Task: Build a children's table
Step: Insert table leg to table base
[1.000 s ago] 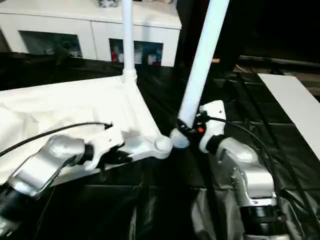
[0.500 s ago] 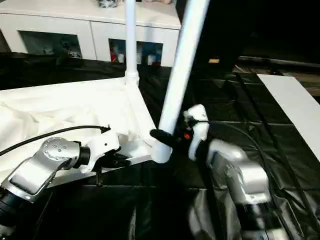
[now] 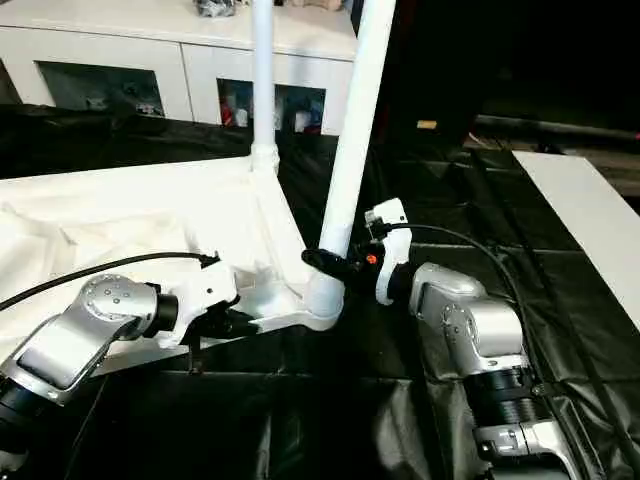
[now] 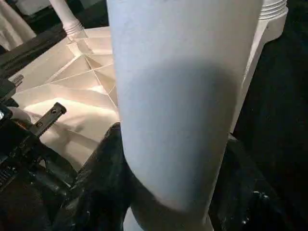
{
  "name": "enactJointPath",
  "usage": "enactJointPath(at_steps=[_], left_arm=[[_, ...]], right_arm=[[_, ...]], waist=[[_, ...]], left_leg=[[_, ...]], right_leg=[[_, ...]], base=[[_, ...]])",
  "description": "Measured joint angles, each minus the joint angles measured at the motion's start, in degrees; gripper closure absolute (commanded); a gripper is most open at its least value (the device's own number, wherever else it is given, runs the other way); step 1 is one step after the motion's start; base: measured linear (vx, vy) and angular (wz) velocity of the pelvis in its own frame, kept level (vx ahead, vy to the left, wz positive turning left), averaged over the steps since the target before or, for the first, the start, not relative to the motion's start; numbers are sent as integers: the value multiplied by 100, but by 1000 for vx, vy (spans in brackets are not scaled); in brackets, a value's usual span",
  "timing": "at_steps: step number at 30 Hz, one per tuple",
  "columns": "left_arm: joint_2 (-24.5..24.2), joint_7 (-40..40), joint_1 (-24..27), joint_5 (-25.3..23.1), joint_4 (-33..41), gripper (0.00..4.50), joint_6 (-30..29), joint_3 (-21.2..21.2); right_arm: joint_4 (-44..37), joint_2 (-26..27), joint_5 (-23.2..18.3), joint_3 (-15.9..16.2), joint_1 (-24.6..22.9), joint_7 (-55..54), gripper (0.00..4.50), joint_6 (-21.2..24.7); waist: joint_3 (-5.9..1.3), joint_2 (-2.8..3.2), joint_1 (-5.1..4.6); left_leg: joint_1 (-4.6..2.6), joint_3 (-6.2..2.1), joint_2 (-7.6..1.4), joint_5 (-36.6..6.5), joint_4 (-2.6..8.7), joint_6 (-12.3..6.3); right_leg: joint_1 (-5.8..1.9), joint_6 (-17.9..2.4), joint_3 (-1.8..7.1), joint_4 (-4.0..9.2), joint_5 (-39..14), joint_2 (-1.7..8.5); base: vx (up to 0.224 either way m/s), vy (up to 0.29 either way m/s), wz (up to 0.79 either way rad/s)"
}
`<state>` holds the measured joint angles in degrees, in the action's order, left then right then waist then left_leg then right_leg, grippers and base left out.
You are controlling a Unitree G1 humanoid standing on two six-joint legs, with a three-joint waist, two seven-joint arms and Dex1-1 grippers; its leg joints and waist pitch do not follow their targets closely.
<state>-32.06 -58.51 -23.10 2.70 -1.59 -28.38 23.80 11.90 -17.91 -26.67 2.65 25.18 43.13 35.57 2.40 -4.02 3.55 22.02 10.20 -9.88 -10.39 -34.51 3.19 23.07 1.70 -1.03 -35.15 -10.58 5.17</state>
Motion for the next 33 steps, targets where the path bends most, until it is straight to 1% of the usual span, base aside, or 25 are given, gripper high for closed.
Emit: enactJointPath(at_steps=[2,4,9,11,14,17,18,20,22,25,27,29,33], left_arm=[[-2,0,1,-4,0,450,-5,1],[-1,0,2,-4,-1,450,-6,2],[1,0,1,-5,-1,450,-7,5],[16,6,1,-6,-15,450,-6,3],[57,22,1,-6,-42,450,-6,-6],[78,49,0,-5,-56,450,-6,-8],[86,54,0,-6,-58,450,-6,-8],[121,59,0,-4,-76,450,-4,-14],[131,60,-1,-5,-92,450,-4,-25],[136,82,-1,-11,-105,450,-4,-30],[134,113,-1,-14,-114,450,-5,-35],[159,130,0,-15,-124,450,-5,-33],[166,128,0,-15,-127,450,-7,-33]], right_arm=[[91,38,-23,-44,5,0,264,-26],[254,111,-63,-159,5,-5,264,-88],[403,148,-114,-219,-10,2,264,-202],[400,180,-138,-252,-110,2,264,-331],[369,260,-241,-401,-300,2,264,-514],[304,310,-241,-431,-442,2,264,-715],[268,333,-239,-441,-505,1,264,-806],[169,492,-235,-530,-759,-27,264,-1154],[139,653,-228,-588,-980,-48,264,-1583],[122,780,-138,-546,-1228,-61,264,-2149],[122,824,-41,-508,-1278,-76,264,-2335],[68,831,72,-424,-1403,-103,264,-2629],[45,843,183,-367,-1472,-110,264,-2850]], waist=[[-5,-8,-2],[-8,-12,-2],[-11,-16,-1],[-13,-20,5],[-14,-20,15],[-15,-22,26],[-15,-21,32],[-15,-21,59],[-16,-21,57],[-16,-18,44],[-14,-13,18],[-14,-14,16],[-13,-13,13]], left_leg=[[-2,0,0,0,0,0],[-3,0,0,0,0,0],[-2,0,0,0,0,0],[-3,0,0,0,0,0],[-3,0,0,0,0,0],[-3,0,0,0,0,0],[-3,0,0,0,1,0],[-3,0,0,-1,1,1],[-3,0,0,-1,2,1],[-3,-1,0,-1,2,1],[-3,-1,0,-1,2,1],[-2,-2,0,-1,3,0],[-1,-2,1,-1,3,0]], right_leg=[[-1,0,0,0,0,0],[-1,0,0,-1,0,0],[-2,0,0,0,0,0],[-3,0,0,0,0,0],[-5,0,0,2,0,1],[-6,-1,0,2,0,0],[-5,-1,0,3,0,1],[-6,0,-1,4,0,1],[-6,0,0,6,0,0],[-5,0,0,7,0,1],[-4,24,0,9,-15,1],[-7,32,0,11,-19,1],[-11,33,0,16,-20,1]], base=[[0,0,0],[0,0,0],[0,0,0],[0,0,0],[0,0,0],[0,0,0],[0,0,0],[0,0,0],[0,0,0],[0,0,0],[0,0,0],[0,0,0],[0,0,0]])
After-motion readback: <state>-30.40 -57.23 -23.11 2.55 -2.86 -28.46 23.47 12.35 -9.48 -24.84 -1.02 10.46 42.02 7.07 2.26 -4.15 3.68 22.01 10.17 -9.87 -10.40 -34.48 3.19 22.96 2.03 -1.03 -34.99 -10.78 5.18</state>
